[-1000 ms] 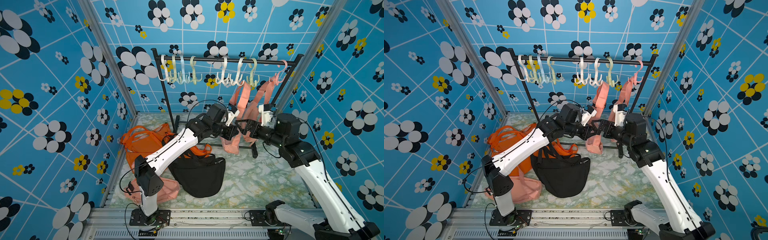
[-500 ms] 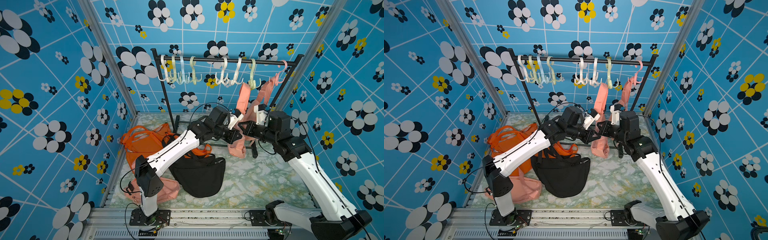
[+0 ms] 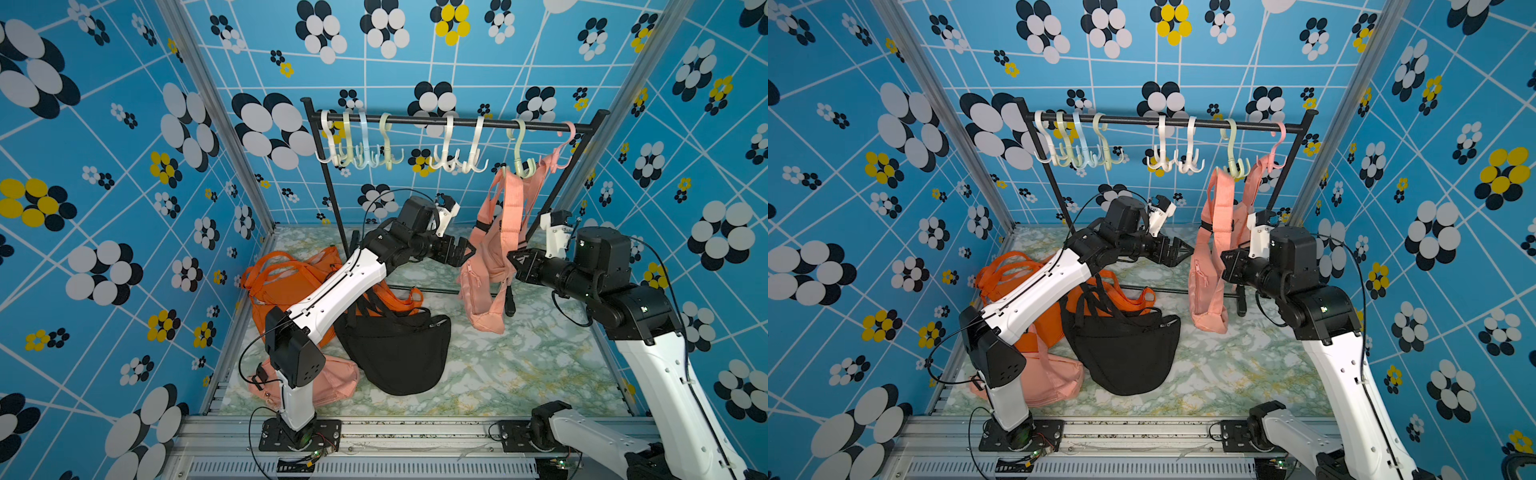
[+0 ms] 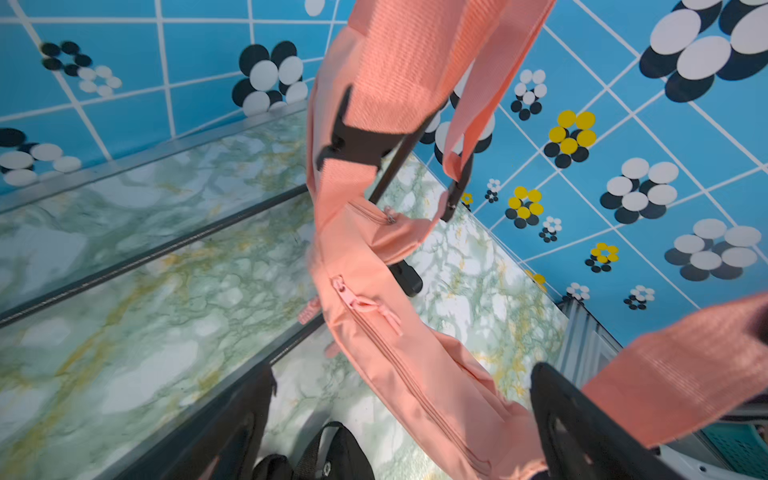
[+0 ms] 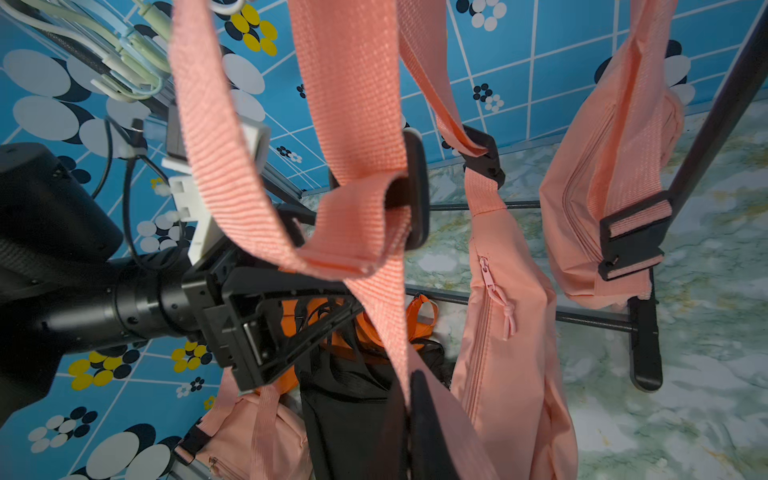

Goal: Take the bag off the hook
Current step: Pick up the bag from the hook.

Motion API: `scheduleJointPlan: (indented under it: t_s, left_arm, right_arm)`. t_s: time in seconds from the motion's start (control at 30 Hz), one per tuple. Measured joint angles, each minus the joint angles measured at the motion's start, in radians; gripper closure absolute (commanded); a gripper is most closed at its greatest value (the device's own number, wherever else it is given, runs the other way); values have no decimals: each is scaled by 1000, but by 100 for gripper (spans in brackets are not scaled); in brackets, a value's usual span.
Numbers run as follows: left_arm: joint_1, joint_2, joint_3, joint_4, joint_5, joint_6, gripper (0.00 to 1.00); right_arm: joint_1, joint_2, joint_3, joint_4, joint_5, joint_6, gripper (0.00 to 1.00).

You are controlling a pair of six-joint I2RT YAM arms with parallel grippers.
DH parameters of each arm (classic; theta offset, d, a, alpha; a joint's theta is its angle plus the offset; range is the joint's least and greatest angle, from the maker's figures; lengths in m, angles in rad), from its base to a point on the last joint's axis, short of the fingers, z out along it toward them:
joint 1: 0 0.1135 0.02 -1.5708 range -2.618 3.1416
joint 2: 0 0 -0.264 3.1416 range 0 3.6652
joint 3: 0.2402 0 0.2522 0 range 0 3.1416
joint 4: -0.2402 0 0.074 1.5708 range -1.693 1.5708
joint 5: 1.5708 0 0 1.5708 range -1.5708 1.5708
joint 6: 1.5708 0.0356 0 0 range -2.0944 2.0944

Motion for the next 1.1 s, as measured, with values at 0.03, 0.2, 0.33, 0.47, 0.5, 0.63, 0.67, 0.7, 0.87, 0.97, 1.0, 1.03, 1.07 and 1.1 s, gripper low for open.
scheduleJointPlan:
  t_s: [0.03, 0.2, 0.33, 0.47, 0.5, 0.63, 0.67, 0.7, 0.87, 0.97, 1.0, 1.03, 1.07, 1.1]
  left_arm:
    - [1, 30, 44, 5, -8, 0, 1]
    - [0, 212, 278, 18, -8, -11, 1]
    - [1, 323, 398, 59, 2, -41, 1]
    - [1, 368, 420, 156, 24, -111, 1]
    - [2, 377, 422, 187, 34, -135, 1]
    - [2, 415, 443, 306, 71, -245, 24]
    - [2, 423, 450, 330, 80, -267, 45]
    - [2, 430, 456, 351, 85, -283, 57]
    - [13, 444, 484, 404, 100, -374, 92]
    - [32, 443, 508, 426, 108, -405, 98]
    - [38, 443, 512, 431, 109, -408, 100]
    - [46, 440, 513, 433, 111, -411, 100]
    - [54, 435, 513, 431, 111, -416, 100]
    - [61, 431, 513, 428, 111, -419, 100]
  right_arm:
    - [-2, -1, 1, -7, -14, 0, 100]
    - [-6, -14, 2, -32, -66, 4, 100]
    - [-18, -40, 2, -37, -88, 8, 100]
    - [-27, -65, 2, -37, -116, 16, 100]
    - [-28, -69, 2, -37, -122, 16, 100]
    - [-41, -77, 2, -37, -135, 16, 100]
    - [-45, -79, 1, -37, -138, 16, 100]
    - [-50, -82, -3, -36, -138, 16, 100]
    - [-92, -96, -24, -41, -158, 16, 100]
    - [-122, -98, -27, -52, -172, 15, 100]
    - [-131, -98, -27, -56, -177, 15, 100]
    - [-140, -98, -27, -60, -182, 14, 100]
    - [-149, -98, -27, -61, -183, 14, 100]
    - [-161, -97, -27, -62, -187, 12, 100]
